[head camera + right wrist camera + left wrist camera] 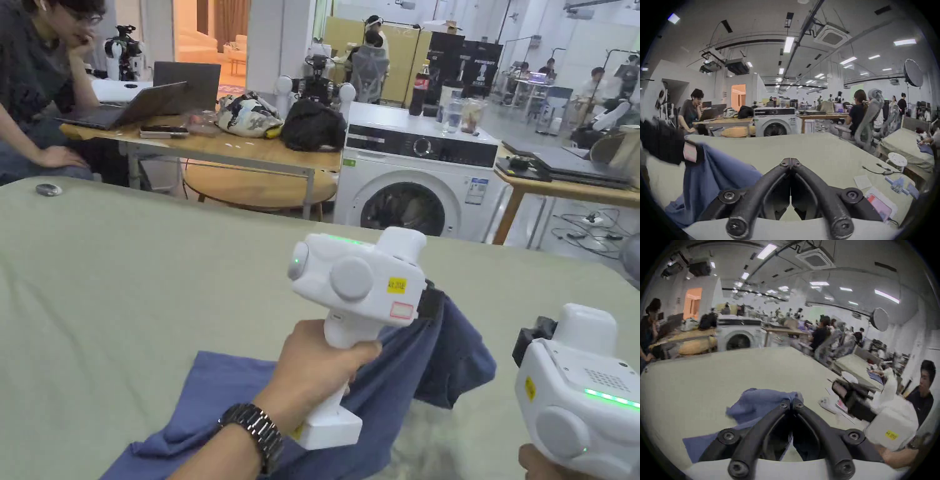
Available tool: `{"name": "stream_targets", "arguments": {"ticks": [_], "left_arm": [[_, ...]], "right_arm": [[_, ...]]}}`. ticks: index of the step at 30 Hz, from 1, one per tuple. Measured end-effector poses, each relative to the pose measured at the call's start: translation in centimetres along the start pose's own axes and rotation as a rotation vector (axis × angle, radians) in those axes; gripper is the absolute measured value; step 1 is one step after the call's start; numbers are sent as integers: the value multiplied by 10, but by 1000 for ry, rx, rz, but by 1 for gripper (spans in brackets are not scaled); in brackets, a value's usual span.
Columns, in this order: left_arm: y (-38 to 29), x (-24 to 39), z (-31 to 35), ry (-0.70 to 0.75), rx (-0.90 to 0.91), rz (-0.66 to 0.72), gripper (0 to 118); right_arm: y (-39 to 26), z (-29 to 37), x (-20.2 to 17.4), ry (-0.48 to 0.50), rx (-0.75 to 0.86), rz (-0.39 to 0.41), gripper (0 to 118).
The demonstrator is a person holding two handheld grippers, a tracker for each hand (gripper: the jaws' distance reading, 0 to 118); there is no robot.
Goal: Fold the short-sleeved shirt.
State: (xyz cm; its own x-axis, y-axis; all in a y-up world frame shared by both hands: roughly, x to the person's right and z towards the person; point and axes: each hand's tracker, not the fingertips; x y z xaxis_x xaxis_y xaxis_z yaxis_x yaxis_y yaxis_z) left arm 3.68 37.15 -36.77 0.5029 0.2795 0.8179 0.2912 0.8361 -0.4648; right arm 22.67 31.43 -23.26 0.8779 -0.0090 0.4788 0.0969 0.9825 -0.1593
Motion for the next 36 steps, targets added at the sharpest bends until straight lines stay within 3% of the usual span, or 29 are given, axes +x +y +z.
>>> {"name": "stream_targets", "arguments": {"ticks": [5,6,9,10,20,21,22,23,24,27,32,36], "left_arm": [[-54,18,-49,-54,-161,18,0],[-63,18,-52,-79,-174,43,8],[-79,20,-50,-85,-184,70,62],[-83,21,-44,-71,-179,66,64],[-96,-27,69,163,88,108,64],[-102,-33,80,195,121,112,57],[-105,-39,88,229,146,117,40],[-107,-45,92,265,131,119,15],[-111,-51,97,319,123,132,0],[-114,-78,110,324,100,166,0],[-105,-140,122,450,36,211,0],[-93,-207,114,490,-60,315,0]], "right_arm": [[-11,3,21,-34,-29,-2,0],[-13,3,20,-37,-37,-2,0],[-16,4,19,-26,-54,-2,0],[-16,5,16,-22,-58,0,0],[-13,6,-15,84,-65,9,0],[-15,6,-20,94,-66,13,0],[-15,5,-26,100,-71,19,0],[-17,5,-30,108,-73,23,0],[-18,4,-35,120,-74,24,0],[-21,-3,-47,146,-91,25,0],[-23,-14,-58,171,-113,35,0],[-25,-24,-59,177,-129,49,0]]}}
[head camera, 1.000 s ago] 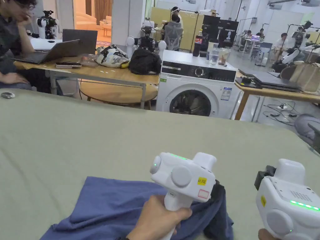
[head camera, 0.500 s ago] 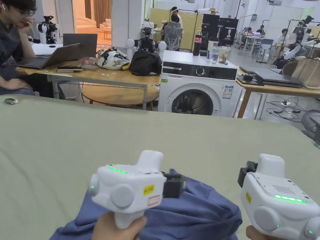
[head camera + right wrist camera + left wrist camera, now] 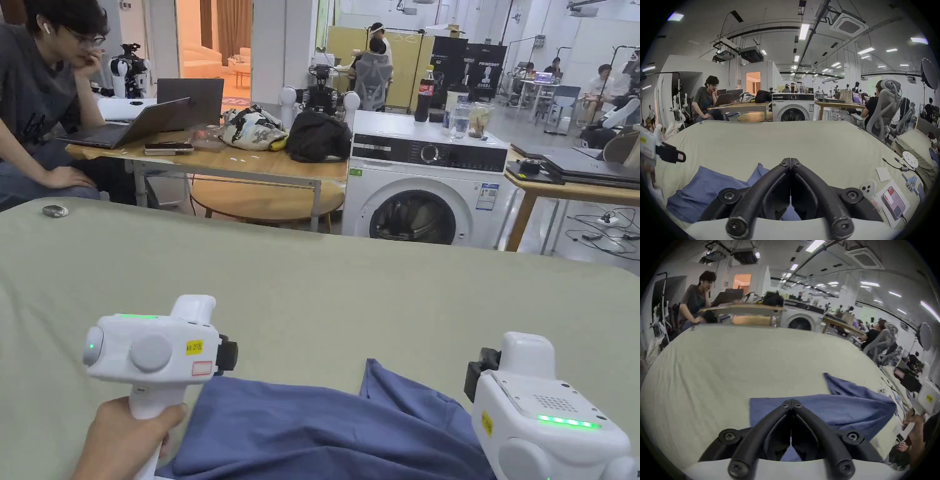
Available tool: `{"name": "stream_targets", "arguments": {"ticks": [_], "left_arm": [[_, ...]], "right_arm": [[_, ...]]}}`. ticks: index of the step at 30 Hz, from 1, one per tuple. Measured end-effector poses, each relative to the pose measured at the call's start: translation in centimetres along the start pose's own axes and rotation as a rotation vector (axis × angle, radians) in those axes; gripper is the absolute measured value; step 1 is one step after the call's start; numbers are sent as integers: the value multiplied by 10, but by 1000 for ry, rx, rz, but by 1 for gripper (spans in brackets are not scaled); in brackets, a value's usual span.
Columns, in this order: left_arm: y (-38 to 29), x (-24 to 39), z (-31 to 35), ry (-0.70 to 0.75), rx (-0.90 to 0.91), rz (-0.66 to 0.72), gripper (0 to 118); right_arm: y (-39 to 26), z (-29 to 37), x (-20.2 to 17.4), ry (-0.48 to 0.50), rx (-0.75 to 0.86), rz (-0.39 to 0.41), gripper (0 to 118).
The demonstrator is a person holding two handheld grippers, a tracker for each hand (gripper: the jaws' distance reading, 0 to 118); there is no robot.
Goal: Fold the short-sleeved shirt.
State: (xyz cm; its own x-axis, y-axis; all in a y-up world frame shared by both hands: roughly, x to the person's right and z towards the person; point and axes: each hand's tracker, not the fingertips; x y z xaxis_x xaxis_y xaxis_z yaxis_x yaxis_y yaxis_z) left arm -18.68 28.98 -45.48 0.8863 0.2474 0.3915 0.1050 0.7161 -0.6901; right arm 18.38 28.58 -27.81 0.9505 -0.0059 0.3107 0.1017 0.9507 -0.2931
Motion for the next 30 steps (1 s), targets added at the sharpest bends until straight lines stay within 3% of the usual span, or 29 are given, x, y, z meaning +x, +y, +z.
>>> {"name": "stream_targets", "arguments": {"ticks": [2,3,4,6,8,11,14,16,18,22,25,26,29,30], "left_arm": [[11,-17,-22,0,-51,45,0],[15,-24,-35,4,-99,56,6],[18,-29,-48,10,-141,80,20],[22,-36,-73,23,-193,90,61],[18,-38,-99,90,-252,86,68],[3,-41,-131,179,-364,103,68],[-7,-20,-123,233,-263,54,67],[-11,-8,-120,217,-272,-40,44],[-12,-3,-115,146,-263,-63,0],[-14,-11,-82,101,-182,20,0],[-20,-12,-52,112,-129,4,0],[-21,-14,-45,115,-118,5,0],[-27,-21,-25,105,-92,30,0],[-29,-23,-22,104,-89,34,0]], "right_arm": [[-1,-5,2,-2,-11,1,0],[-2,-8,4,-3,-17,-1,0],[-4,-10,5,-7,-24,-3,0],[-6,-15,8,-9,-38,-6,0],[-8,-18,11,-13,-50,-5,0],[-12,-21,18,-18,-72,-2,0],[-13,-24,29,-28,-107,1,0],[-12,-28,38,-34,-126,-12,0],[-9,-34,47,-33,-158,-18,0],[1,-51,66,-7,-233,-38,0],[4,-75,78,15,-338,-19,1],[3,-84,80,34,-379,-9,9],[-9,-117,83,75,-520,8,52],[-17,-126,79,63,-557,31,57]]}}
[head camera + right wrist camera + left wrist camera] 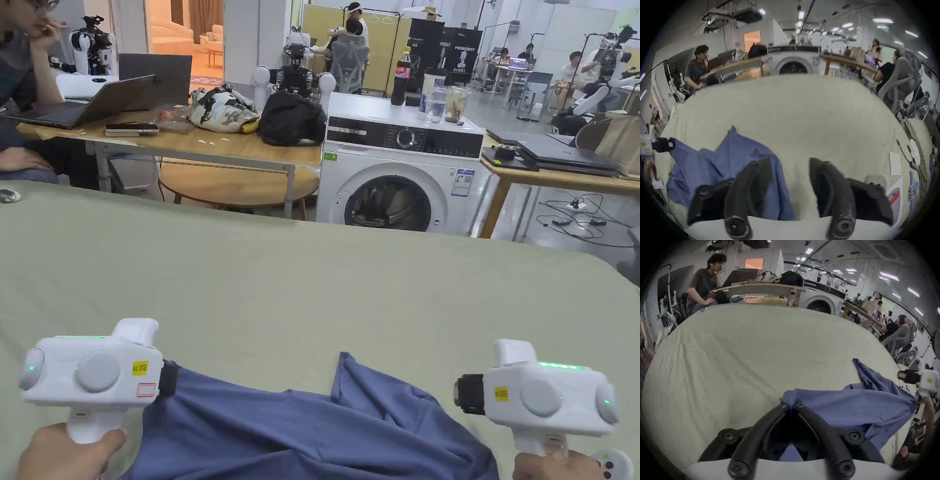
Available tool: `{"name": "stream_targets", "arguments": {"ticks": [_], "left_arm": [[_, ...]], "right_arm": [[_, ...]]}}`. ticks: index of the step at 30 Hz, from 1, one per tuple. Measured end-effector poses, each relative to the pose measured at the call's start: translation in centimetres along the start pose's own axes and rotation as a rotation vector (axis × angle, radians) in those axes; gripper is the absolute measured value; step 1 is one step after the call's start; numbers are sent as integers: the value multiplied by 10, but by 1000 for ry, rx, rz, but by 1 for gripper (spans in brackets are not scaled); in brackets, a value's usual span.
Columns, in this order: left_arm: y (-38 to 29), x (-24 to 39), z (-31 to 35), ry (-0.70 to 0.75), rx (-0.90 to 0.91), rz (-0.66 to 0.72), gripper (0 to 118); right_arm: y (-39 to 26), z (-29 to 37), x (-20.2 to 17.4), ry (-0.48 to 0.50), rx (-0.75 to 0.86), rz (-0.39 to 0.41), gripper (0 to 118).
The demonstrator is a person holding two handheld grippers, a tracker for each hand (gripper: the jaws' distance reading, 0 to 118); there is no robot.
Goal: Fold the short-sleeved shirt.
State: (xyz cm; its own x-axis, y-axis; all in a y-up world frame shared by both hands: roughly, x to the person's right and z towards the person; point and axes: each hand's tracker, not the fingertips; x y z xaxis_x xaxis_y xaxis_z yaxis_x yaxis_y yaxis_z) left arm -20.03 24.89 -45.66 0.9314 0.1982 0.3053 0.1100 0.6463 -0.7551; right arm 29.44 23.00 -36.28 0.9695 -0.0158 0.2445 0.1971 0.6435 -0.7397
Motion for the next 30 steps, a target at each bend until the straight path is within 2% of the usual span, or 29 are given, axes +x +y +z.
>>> {"name": "stream_targets", "arguments": {"ticks": [3,6,8,10,11,12,14,16,17,19,21,25,30], "left_arm": [[-7,-2,3,4,-4,-5,0],[-13,0,-1,5,-19,-6,0],[-16,2,-3,11,-32,-13,0],[-18,3,-7,8,-37,-18,0],[-19,5,-8,4,-41,-21,0],[-19,6,-9,3,-43,-25,0],[-18,8,-9,6,-41,-38,0],[-15,8,-7,3,-36,-36,0],[-14,7,-4,-2,-25,-31,0],[-8,5,5,6,10,-27,0],[1,1,16,-9,34,-23,0],[21,-3,39,7,103,-31,0],[54,-10,77,17,205,-28,0]], "right_arm": [[-3,-32,-7,4,-91,53,57],[-11,-56,-14,76,-167,3,57],[-15,-59,-22,2,-145,50,56],[-16,-55,-28,-5,-108,94,36],[-18,-53,-31,-2,-103,101,13],[-19,-50,-33,0,-92,107,0],[-19,-48,-31,-25,-72,110,0],[-19,-43,-24,-4,-57,59,0],[-19,-37,-19,-30,-17,34,0],[-15,-22,-8,-72,50,19,0],[-7,-6,3,-63,96,-3,0],[11,32,22,-112,196,-8,0],[37,81,36,-124,294,-22,0]]}}
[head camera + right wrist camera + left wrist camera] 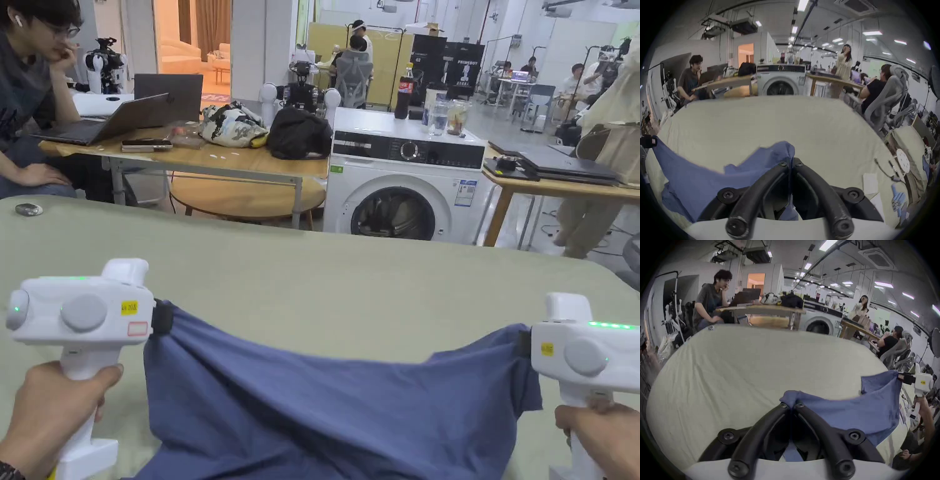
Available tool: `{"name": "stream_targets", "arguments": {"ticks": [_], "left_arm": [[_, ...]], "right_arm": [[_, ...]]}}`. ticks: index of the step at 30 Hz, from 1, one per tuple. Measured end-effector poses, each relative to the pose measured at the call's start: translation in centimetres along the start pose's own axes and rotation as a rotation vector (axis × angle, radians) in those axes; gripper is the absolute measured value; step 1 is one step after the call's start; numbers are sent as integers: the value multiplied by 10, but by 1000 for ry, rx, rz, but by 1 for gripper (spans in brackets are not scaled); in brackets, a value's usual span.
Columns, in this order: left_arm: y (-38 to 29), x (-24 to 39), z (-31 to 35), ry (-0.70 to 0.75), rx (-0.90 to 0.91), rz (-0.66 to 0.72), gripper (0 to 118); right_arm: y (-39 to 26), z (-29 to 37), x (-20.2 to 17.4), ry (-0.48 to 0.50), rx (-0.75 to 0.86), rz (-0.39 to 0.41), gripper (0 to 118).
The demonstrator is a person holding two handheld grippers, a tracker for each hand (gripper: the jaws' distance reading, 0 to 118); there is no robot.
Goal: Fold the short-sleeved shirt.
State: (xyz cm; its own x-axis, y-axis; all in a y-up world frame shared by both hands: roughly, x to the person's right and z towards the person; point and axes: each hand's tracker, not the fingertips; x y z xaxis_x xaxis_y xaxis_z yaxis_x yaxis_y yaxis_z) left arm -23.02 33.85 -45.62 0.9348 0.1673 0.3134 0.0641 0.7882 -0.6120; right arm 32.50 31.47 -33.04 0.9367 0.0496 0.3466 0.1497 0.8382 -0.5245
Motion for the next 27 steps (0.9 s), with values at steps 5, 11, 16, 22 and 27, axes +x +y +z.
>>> {"name": "stream_targets", "arguments": {"ticks": [5,11,16,22,27], "left_arm": [[57,-3,30,6,86,-11,0],[128,-4,68,11,186,8,0],[172,-1,79,39,222,-22,0],[229,-12,92,59,282,11,0],[277,-12,106,92,338,-14,0]], "right_arm": [[48,32,3,-9,104,8,0],[117,70,-8,-9,226,-7,0],[165,83,-24,-8,289,-34,0],[227,87,-36,-25,344,-24,0],[284,100,-44,-36,412,-36,0]]}}
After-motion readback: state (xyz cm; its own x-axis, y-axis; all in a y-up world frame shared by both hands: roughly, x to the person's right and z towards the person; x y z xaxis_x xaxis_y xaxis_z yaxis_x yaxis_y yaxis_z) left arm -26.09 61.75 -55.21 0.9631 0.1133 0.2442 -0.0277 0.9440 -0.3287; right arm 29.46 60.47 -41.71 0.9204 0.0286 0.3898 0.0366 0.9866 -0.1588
